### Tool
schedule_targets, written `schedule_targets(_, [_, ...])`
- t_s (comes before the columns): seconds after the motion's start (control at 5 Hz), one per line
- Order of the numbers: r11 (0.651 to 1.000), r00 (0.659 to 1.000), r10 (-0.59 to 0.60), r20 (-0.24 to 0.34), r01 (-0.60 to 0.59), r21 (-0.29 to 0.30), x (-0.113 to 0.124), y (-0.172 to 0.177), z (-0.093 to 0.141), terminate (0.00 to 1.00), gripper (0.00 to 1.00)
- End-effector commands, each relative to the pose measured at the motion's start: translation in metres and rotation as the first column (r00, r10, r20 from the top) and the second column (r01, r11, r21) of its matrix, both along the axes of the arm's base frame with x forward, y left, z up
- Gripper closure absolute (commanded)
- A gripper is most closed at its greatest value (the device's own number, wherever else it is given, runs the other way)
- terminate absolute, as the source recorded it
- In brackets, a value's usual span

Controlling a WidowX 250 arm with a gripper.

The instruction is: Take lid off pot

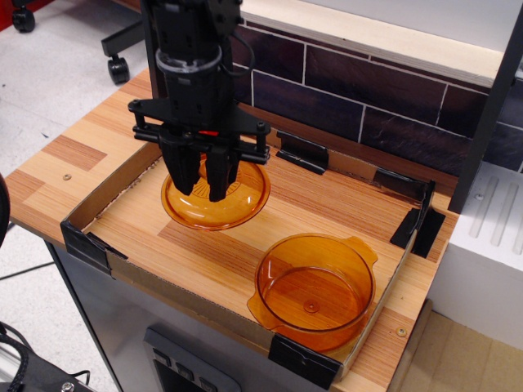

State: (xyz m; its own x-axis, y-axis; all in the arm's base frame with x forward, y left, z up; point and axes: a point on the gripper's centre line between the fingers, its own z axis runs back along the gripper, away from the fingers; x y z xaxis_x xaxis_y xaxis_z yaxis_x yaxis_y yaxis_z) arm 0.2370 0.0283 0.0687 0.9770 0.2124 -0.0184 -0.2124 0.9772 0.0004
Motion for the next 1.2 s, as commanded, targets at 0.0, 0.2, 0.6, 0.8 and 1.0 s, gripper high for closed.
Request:
schedule_targets(0.0, [0.998, 0.999, 0.027, 0.018, -0.028, 0.053, 0.018, 0.013, -0.009, 0.00, 1.00])
schedule_targets(0.2, [0.997, 0.997, 0.048, 0.060, -0.051, 0.064, 0.018, 0.017, -0.008, 0.00, 0.00])
schedule_targets(0.6, [0.995, 0.999, 0.026, 0.047, -0.030, 0.099, 0.020, 0.019, -0.009, 0.00, 0.00])
schedule_targets(0.8, [0.996, 0.999, 0.024, 0.046, -0.028, 0.083, 0.020, 0.017, -0.003, 0.00, 0.00])
schedule_targets(1.0, [0.997, 0.999, 0.021, 0.036, -0.024, 0.073, 0.020, 0.014, 0.005, 0.00, 0.00])
